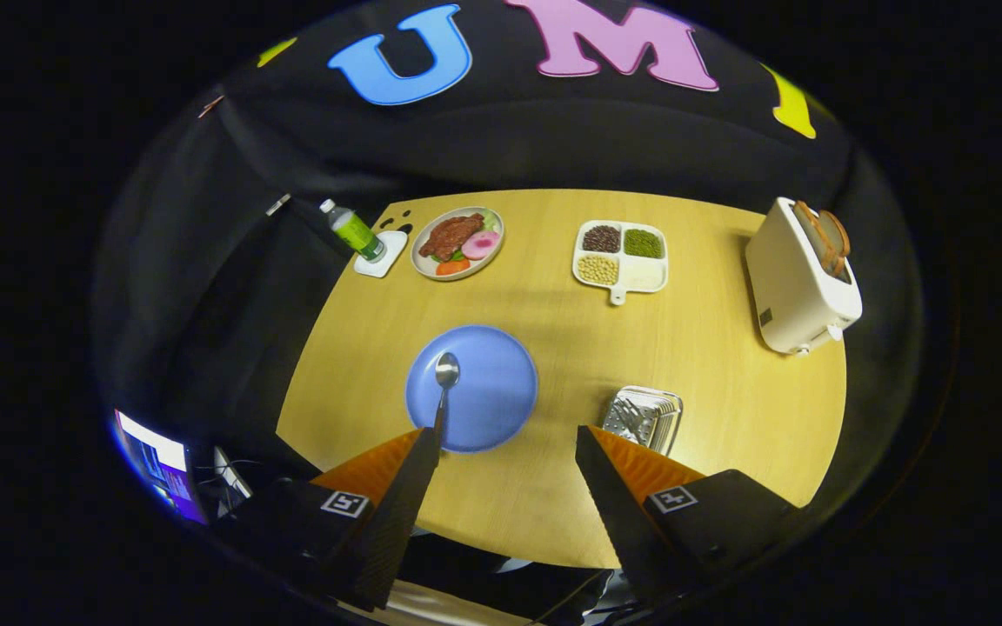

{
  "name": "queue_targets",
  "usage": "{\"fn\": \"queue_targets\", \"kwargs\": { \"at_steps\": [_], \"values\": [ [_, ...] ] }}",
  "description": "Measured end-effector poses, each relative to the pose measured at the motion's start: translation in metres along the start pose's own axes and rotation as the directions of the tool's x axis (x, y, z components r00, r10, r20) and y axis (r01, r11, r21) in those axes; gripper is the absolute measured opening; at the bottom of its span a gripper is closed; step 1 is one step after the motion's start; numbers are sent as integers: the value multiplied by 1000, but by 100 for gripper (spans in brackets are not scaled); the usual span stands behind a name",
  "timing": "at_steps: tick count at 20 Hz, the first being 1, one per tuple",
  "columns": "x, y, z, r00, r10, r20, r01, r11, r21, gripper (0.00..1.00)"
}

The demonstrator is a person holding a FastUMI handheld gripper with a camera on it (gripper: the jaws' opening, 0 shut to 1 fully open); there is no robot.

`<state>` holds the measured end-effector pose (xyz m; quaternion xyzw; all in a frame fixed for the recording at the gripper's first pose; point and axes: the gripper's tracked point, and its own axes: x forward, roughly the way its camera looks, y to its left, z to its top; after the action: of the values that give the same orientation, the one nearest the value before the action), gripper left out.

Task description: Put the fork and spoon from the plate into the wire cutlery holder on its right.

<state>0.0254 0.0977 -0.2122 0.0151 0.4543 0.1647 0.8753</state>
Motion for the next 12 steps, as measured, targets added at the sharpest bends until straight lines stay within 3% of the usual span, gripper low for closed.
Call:
{"fn": "queue_targets", "kwargs": {
  "at_steps": [5, 12],
  "values": [
    [53, 55, -19, 998, 47, -42, -52, 991, -125, 100],
    [146, 75, -57, 989, 0, -149, -18, 993, -118, 100]
  ]
}}
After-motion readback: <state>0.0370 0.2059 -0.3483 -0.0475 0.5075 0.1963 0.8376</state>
